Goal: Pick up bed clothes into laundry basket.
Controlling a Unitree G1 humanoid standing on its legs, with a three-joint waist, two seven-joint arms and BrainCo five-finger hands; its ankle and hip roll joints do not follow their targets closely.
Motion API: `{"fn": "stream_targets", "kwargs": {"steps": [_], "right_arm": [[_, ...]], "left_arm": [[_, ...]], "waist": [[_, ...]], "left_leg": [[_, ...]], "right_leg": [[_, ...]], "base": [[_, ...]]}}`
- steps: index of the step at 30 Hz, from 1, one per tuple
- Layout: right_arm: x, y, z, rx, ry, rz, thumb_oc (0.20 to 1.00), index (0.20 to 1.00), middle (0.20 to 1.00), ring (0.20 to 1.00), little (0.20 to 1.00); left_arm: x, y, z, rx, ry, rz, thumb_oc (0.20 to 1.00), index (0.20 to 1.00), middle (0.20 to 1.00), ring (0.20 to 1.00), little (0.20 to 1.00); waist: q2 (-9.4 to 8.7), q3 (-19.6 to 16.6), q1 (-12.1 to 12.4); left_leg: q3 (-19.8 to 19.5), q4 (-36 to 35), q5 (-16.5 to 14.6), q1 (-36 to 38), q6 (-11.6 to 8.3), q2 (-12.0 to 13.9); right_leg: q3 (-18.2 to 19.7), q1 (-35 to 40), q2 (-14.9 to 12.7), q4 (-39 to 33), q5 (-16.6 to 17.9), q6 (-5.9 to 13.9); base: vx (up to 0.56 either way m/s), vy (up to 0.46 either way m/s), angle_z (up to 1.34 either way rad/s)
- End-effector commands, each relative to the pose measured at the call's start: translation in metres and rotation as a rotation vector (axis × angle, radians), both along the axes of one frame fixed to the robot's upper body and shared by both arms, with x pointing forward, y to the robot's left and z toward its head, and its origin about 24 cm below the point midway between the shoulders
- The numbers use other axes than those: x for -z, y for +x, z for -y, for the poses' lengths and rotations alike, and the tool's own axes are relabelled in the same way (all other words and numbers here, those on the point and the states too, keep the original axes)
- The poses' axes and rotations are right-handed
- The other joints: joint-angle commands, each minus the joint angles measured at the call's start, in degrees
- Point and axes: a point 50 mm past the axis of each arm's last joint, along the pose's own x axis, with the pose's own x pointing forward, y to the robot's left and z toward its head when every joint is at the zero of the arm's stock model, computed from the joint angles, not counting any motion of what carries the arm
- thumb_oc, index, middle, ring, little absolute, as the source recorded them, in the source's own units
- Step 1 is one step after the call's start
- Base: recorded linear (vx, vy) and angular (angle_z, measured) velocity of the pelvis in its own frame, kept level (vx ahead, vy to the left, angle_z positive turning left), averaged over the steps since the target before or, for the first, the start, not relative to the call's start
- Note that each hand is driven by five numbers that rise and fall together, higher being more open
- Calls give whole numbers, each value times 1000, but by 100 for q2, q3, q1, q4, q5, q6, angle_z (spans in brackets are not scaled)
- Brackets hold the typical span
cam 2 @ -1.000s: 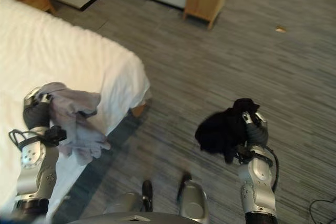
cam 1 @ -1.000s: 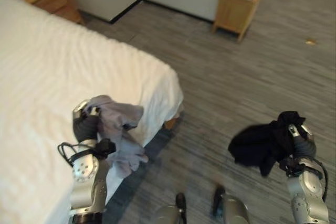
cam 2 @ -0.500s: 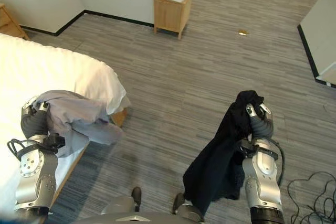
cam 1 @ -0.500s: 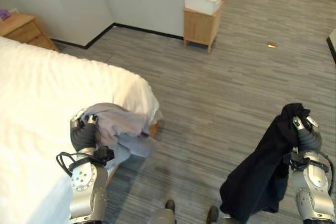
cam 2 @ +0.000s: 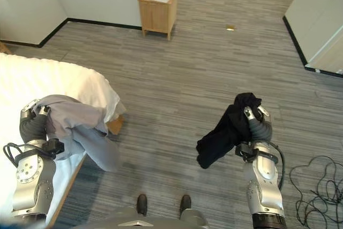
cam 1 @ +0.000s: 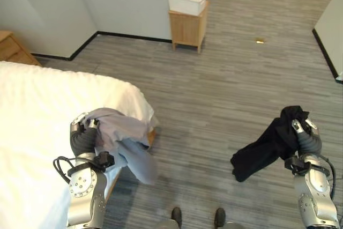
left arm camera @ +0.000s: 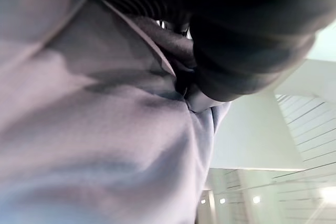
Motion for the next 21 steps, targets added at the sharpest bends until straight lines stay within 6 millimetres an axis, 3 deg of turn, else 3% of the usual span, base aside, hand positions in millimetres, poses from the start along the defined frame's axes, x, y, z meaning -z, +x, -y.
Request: {"fn": "stream_targets", "kwargs": {"steps": [1,5,6,8,10,11,13,14,15,16,17,19,20,21], "right_arm": [[-46,12,-13,-54,-67,229,200,200,200,200,200],[-45,9,-9,-42,-79,221,200,200,200,200,200],[-45,5,-2,-3,-71,223,200,200,200,200,200],[-45,3,2,24,-57,234,200,200,200,200,200],[-46,2,2,31,-51,238,200,200,200,200,200],[-46,0,1,21,-50,239,200,200,200,200,200],[-45,1,-1,2,-53,238,200,200,200,200,200],[-44,5,0,-11,-67,225,200,200,200,200,200],[-46,7,-3,-28,-64,233,200,200,200,200,200],[-49,7,-4,-51,-56,250,200,200,200,200,200],[-49,8,-4,-51,-55,252,200,200,200,200,200],[-46,5,5,-27,-73,219,200,200,200,200,200],[-45,4,11,8,-75,199,200,200,200,200,200],[-45,4,12,10,-71,200,200,200,200,200,200]], "left_arm": [[-37,7,-6,7,117,145,200,200,200,200,200],[-41,8,-4,24,131,167,200,200,200,200,200],[-43,11,-3,29,125,176,200,200,200,200,200],[-43,16,-1,37,121,175,200,200,200,200,200],[-44,18,0,37,127,178,200,200,200,200,200],[-44,16,1,45,137,180,200,200,200,200,200],[-43,14,0,39,141,174,200,200,200,200,200],[-42,14,3,50,133,181,200,200,200,200,200],[-42,15,4,52,102,188,200,200,200,200,200],[-41,16,5,53,68,198,200,200,200,200,200],[-41,16,5,53,68,199,200,200,200,200,200],[-41,15,5,70,59,201,200,200,200,200,200],[-41,15,7,78,56,196,200,200,200,200,200],[-40,15,7,76,45,193,200,200,200,200,200]], "waist": [[88,229,-51],[73,261,-248],[-26,250,-437],[-39,219,-594],[-19,186,-633],[-14,92,-640],[-8,48,-647],[53,33,-669],[65,48,-643],[-36,124,-598],[-54,123,-614],[-282,274,-474],[-279,417,-275],[-309,420,-205]], "left_leg": [[-329,373,-624,54,233,-167],[-403,91,-728,424,127,-79],[-575,-7,-856,635,34,-93],[-698,-103,-1025,934,-81,30],[-731,-129,-1134,1101,-157,139],[-740,-6,-1215,1172,-251,254],[-672,216,-1220,1153,-302,320],[-537,1203,-622,951,-555,487],[-478,2188,-180,638,-630,579],[-453,3237,158,226,-653,569],[-473,3291,169,165,-652,547],[-215,4513,308,-570,-614,459],[-27,4620,47,-1214,-608,463],[40,4559,56,-1444,-597,401]], "right_leg": [[50,-819,-241,2390,-38,131],[-105,-1274,-49,1638,-221,73],[148,-1386,193,710,-164,83],[283,-1447,373,-78,106,142],[122,-1417,406,-319,262,183],[-147,-1317,281,-257,297,174],[-246,-1223,299,-142,276,81],[-246,-1024,405,16,132,-99],[-230,-789,480,7,-14,-223],[-212,-539,491,-56,-90,-373],[-224,-558,468,-72,-59,-378],[-178,-75,415,-230,-291,-580],[-176,380,454,-355,-452,-615],[-149,527,414,-410,-472,-613]], "base": [[127,83,-4],[288,-68,0],[470,-185,13],[487,-182,39],[409,-184,67],[574,-297,45],[396,-233,13],[416,-274,-2],[568,-437,-12],[286,-267,-14],[242,-293,-19],[364,-314,-35],[519,-296,-40],[397,-180,-34]]}}
